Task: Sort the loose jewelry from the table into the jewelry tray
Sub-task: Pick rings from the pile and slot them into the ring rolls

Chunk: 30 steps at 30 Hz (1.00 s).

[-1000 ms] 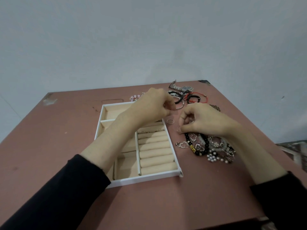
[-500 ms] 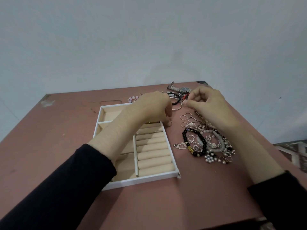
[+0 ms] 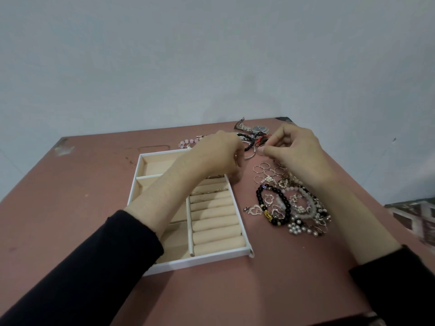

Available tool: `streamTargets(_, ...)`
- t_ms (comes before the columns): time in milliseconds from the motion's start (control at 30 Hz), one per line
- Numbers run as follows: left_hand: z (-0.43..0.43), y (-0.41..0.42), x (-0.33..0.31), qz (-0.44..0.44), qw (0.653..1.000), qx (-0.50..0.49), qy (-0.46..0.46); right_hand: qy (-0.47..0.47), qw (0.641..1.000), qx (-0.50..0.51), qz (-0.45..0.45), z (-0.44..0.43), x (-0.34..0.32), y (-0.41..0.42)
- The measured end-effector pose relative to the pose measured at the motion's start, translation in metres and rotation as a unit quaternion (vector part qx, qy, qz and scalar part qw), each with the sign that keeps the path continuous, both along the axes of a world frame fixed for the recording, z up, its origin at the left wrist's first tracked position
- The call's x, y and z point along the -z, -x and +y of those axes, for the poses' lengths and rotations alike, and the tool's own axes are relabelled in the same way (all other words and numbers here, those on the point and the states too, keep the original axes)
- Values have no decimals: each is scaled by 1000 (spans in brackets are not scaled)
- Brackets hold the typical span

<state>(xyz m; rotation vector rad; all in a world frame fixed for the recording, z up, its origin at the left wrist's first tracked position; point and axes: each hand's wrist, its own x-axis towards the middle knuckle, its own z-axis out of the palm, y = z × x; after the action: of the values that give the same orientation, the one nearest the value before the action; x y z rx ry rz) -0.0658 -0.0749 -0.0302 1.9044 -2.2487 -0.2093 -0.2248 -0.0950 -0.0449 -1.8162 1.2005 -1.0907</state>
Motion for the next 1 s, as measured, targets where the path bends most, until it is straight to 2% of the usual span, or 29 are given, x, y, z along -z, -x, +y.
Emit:
streamTargets(167,26,-17,-4,125,990,-33,56,-24,999,-36,0,4,0,-3)
streamTargets(267,51,-30,-3,171,981,-47,72,-40,996,-74,-4,12,2,-11)
streamTargets(400,76,-41,6,220,972,-59,59,-52,992,-113,1,22,5,-22)
streamTargets(567,89,-41,10,285,957,-31,43,-35,994,-102,16,23,9,-26)
streamTargets(667,89,-43,13,296,954,-24,40,-33,995,-94,12,21,10,-26)
streamTargets(833,90,-45,13,242,969,-4,51,-20,996,-87,26,22,8,-28)
streamTargets(1000,91,-51,11,241,970,-8,19,-18,994,-96,39,26,7,-29)
